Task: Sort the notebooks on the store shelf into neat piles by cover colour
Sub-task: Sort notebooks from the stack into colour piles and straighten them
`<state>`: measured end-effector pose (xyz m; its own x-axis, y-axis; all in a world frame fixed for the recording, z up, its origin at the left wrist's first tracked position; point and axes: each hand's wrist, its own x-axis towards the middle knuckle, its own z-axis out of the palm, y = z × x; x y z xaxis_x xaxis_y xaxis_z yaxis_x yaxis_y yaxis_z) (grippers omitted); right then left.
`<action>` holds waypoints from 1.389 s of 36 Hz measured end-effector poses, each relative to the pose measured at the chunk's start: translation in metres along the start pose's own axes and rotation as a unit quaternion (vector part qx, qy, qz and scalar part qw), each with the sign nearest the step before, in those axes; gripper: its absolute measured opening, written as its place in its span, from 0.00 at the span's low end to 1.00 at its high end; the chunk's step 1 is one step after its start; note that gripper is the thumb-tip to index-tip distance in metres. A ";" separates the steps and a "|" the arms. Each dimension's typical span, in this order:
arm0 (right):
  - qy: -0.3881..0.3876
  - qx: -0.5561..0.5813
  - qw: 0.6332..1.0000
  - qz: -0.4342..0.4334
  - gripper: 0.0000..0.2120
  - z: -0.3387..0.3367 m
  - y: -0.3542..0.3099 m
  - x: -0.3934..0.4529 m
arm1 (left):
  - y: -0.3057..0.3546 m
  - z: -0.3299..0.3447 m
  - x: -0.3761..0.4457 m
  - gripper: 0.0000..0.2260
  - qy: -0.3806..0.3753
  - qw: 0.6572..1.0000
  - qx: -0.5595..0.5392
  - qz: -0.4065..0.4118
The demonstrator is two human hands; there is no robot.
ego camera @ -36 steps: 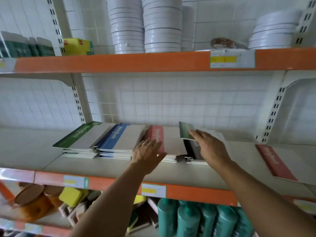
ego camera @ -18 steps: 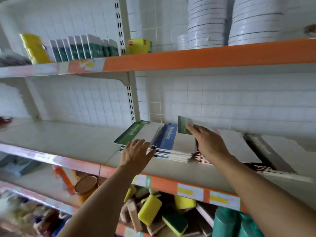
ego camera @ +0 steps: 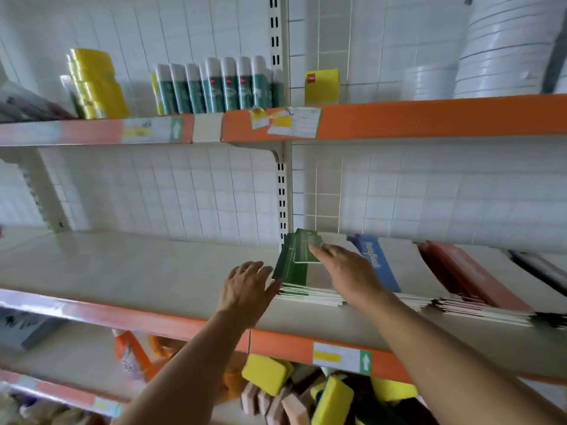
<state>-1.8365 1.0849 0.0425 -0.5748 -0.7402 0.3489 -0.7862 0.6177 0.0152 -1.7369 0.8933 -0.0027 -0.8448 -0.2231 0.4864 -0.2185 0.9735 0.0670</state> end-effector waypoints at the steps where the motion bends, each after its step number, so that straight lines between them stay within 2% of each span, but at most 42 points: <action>1: -0.005 -0.002 1.000 0.000 0.33 0.003 -0.002 0.004 | -0.002 -0.001 0.003 0.33 -0.006 1.000 -0.013 -0.003; 4: -0.021 -0.007 1.000 0.000 0.33 0.011 -0.006 0.016 | -0.007 -0.003 0.012 0.40 -0.017 1.000 -0.013 -0.015; 8: -0.031 -0.001 1.000 0.000 0.34 0.021 -0.008 0.027 | -0.014 0.002 0.025 0.40 -0.007 0.999 -0.016 -0.031; 12: -0.074 0.029 0.997 -0.009 0.24 0.030 -0.006 0.032 | -0.015 0.003 0.035 0.31 -0.018 0.999 -0.018 -0.037; 16: -0.102 0.047 0.994 -0.004 0.27 0.034 -0.004 0.035 | -0.014 0.001 0.042 0.23 -0.022 0.999 -0.019 -0.022; 21: -0.058 0.061 0.996 0.026 0.27 0.031 0.000 0.031 | -0.005 -0.001 0.049 0.20 -0.031 0.999 -0.030 0.016; 29: -0.012 0.008 0.994 0.105 0.27 0.012 0.029 -0.010 | 0.029 0.000 0.053 0.17 -0.039 0.995 -0.053 0.074; 31: 0.009 -0.011 0.992 0.125 0.26 0.007 0.040 -0.026 | 0.043 -0.001 0.052 0.17 -0.036 0.993 -0.060 0.090; 35: 0.033 -0.019 0.988 0.151 0.33 0.000 0.064 -0.063 | 0.078 0.001 0.052 0.19 -0.050 0.989 -0.065 0.124; 40: 0.050 -0.050 0.978 0.197 0.29 -0.013 0.101 -0.123 | 0.137 0.006 0.053 0.17 -0.047 0.982 -0.086 0.161; 46: 0.032 -0.114 0.960 0.253 0.25 -0.040 0.155 -0.207 | 0.230 0.008 0.045 0.19 -0.056 0.969 -0.117 0.209; 50: 0.022 -0.129 0.948 0.289 0.22 -0.061 0.199 -0.268 | 0.301 0.008 0.031 0.26 -0.053 0.963 -0.141 0.224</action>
<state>-1.8248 1.4227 0.0093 -0.8784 -0.2499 0.4073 -0.2575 0.9656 0.0370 -1.8327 1.1795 0.0254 -0.8719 0.2336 0.4304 0.3084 0.9446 0.1121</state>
